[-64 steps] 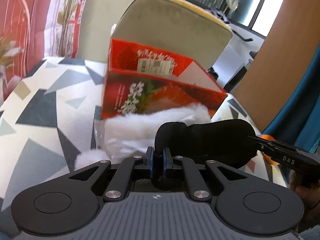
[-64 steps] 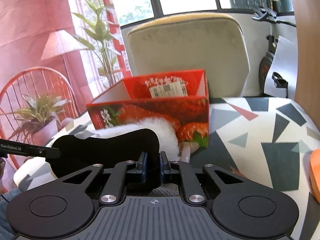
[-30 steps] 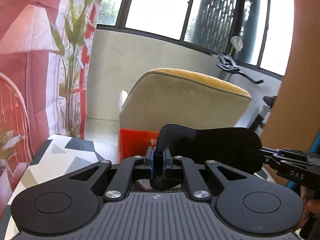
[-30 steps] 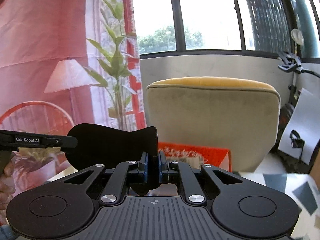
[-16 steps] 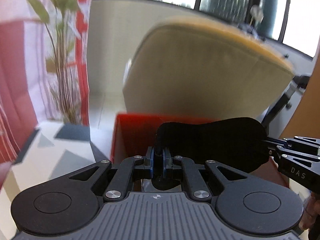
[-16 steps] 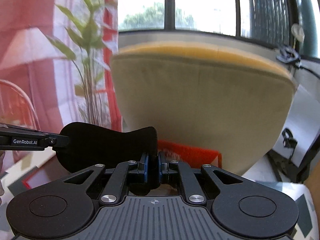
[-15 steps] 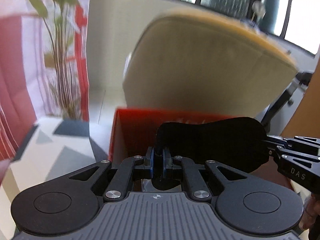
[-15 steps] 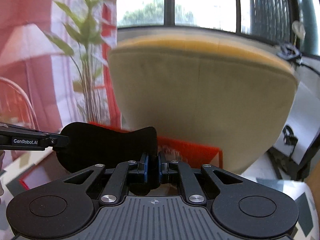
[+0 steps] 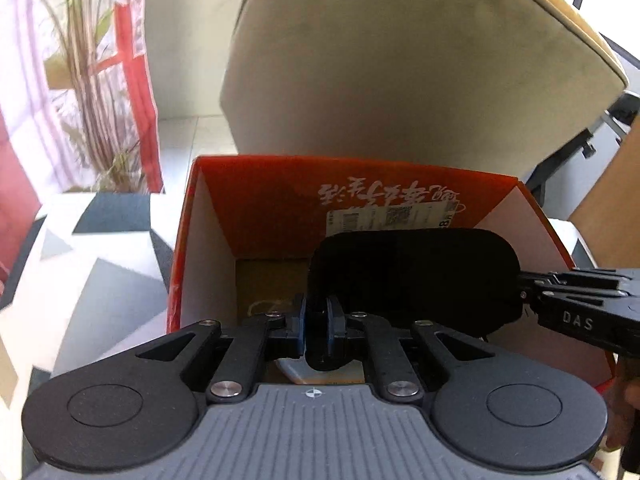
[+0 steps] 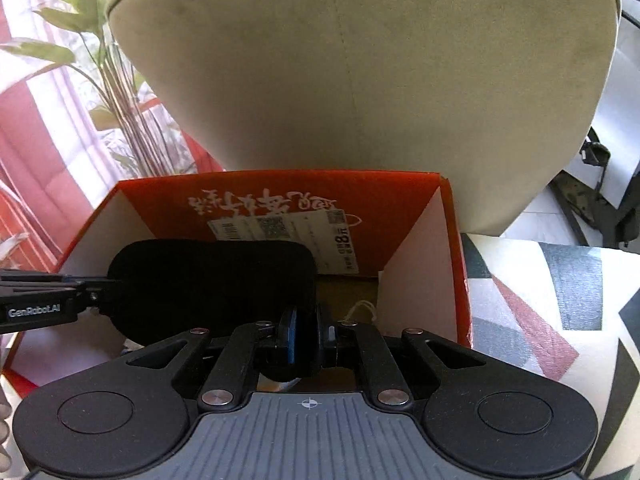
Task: Organize soft objects
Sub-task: 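Carry the black eye mask over the red box and lower it inside, then open the right gripper to release the mask and withdraw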
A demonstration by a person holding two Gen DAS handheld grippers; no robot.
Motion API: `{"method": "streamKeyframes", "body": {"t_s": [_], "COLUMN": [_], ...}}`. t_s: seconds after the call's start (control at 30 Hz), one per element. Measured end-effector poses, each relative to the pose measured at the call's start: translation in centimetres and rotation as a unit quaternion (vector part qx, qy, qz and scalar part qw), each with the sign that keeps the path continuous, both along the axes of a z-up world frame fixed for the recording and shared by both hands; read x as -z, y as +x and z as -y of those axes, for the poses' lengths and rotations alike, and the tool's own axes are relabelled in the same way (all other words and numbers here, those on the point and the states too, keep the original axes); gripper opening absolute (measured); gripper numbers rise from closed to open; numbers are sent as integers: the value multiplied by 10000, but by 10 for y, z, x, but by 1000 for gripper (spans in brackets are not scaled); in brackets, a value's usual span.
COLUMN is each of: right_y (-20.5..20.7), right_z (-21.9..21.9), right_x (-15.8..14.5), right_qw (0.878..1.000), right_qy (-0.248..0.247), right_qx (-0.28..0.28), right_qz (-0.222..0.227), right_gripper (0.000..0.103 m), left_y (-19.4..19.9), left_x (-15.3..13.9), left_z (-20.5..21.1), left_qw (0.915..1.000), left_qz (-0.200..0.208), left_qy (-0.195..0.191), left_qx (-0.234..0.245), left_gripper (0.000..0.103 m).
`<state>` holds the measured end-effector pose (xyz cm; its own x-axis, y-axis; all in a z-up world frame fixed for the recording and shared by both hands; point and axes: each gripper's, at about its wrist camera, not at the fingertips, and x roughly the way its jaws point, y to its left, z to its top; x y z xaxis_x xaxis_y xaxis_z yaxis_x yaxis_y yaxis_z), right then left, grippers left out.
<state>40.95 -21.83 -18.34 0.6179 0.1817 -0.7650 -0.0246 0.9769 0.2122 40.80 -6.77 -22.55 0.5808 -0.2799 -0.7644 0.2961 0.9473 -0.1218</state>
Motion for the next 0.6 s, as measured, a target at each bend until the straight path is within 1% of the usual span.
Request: {"method": "streamKeyframes", "body": {"t_s": [0.07,0.13,0.17,0.2,0.4,0.43,0.47,0.5,0.57,0.6], "right_y": [1,1,1,1,2,2,2,0,-4,-6], "right_z": [2,3,2,2,1,0,-1,-1,-2,-3], "right_x": [1,2,3,3,5,4,4,2,-4,-7], "right_qw": [10000,9999,9999,9998,9993,9991,9988,9983,9966,9958], "right_qy": [-30,-57,-91,-116,-220,-276,-346,-416,-616,-710], "right_qx": [69,103,117,130,308,315,332,394,538,554], "right_qz": [-24,-45,-57,-60,-71,-93,-109,-83,104,189], "right_gripper": [9,9,9,10,10,13,19,22,28,28], "left_y": [-1,3,1,1,-7,-8,-10,-12,-18,-22], "left_x": [-2,-3,-5,-6,-14,-15,-17,-19,-24,-27], "left_z": [-2,-1,-3,-3,-10,-10,-10,-10,-12,-14], "left_qw": [10000,9998,9996,9994,9988,9988,9986,9985,9982,9979], "left_qz": [82,172,241,297,435,452,475,502,569,604], "left_qy": [11,32,72,98,113,116,121,125,124,128], "left_qx": [5,-58,-104,-132,-176,-175,-172,-169,-163,-169], "left_gripper": [24,45,48,49,50,50,50,50,52,53]}}
